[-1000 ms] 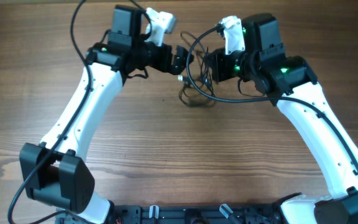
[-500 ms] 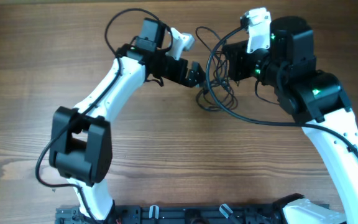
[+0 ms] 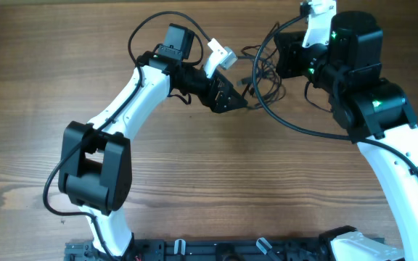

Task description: Untangle cables

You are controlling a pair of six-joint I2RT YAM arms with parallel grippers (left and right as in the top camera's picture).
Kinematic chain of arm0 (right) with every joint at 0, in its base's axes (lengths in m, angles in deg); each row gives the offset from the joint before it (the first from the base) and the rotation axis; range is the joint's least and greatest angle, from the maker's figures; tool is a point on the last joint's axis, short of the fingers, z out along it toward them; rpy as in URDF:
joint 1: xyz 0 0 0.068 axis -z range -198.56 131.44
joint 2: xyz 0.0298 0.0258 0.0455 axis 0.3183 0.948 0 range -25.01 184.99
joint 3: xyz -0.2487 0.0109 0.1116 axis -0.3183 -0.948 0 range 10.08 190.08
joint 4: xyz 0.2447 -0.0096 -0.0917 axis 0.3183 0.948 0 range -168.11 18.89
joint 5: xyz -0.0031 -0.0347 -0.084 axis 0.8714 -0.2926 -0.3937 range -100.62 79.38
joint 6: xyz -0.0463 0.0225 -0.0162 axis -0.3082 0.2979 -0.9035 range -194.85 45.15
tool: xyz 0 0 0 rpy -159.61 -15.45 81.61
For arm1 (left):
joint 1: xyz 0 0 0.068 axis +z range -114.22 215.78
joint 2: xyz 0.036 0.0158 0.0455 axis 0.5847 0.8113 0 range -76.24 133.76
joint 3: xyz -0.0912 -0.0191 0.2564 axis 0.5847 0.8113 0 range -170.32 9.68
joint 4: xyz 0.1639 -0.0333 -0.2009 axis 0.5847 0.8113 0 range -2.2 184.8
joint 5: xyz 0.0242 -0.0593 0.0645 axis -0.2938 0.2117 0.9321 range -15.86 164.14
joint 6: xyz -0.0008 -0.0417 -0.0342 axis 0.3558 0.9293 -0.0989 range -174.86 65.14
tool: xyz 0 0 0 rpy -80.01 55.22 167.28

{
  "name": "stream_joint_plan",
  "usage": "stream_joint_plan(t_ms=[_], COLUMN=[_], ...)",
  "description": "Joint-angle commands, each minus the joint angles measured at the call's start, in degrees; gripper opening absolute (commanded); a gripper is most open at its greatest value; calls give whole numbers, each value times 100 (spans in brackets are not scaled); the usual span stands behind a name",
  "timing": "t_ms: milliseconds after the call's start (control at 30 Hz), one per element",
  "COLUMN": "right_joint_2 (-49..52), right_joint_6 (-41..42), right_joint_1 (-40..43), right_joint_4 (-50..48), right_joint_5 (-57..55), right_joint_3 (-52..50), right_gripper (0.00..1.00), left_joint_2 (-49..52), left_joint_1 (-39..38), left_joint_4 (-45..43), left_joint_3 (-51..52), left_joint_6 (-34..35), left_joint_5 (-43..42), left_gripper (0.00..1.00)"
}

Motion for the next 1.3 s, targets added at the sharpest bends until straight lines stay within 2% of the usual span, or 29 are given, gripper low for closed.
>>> stream_joint_plan(t_ms=[0,133,200,233,333,367,400,433,667,767,833,900,1033,1267], right_joint_2=[13,13,13,13,13,13,13,13,13,13,61,160,483,1226], right_joint_6=[155,260,396,400,393,391,387,387,339,232,236,232,256,409], right_joint_1=[4,4,4,4,4,4,4,7,26,26,37,166,837,1939], right_joint_4=[-107,-146,-219,-232,-210,-212,-214,-214,-197,20,332,546,695,914], right_joint_5=[35,256,485,490,490,487,485,485,299,-435,-1408,-1720,-1731,-1733], right_joint_3=[44,44,44,44,44,44,44,44,44,44,44,44,37,31], right_gripper=[4,4,4,4,4,4,4,4,4,4,4,4,4,4], left_joint_2=[37,37,37,37,37,37,37,37,37,31,-39,-164,-492,-944], left_joint_1=[-186,-365,-442,-444,-446,-444,-444,-442,-391,-361,-210,81,662,1191], left_joint_4=[-129,-321,-503,-542,-605,-601,-592,-577,-575,-579,-573,-575,-293,92], left_joint_3=[-13,-13,-15,-13,-13,-15,-13,-13,-13,-15,-15,-15,-15,-15], left_joint_6=[-216,-216,-216,-216,-212,-197,-197,-197,-195,-37,160,404,474,470], left_joint_5=[-367,-365,-337,-282,116,225,278,286,291,308,306,306,302,306], left_gripper=[94,85,87,82,52,36,17,4,4,4,4,5,6,9])
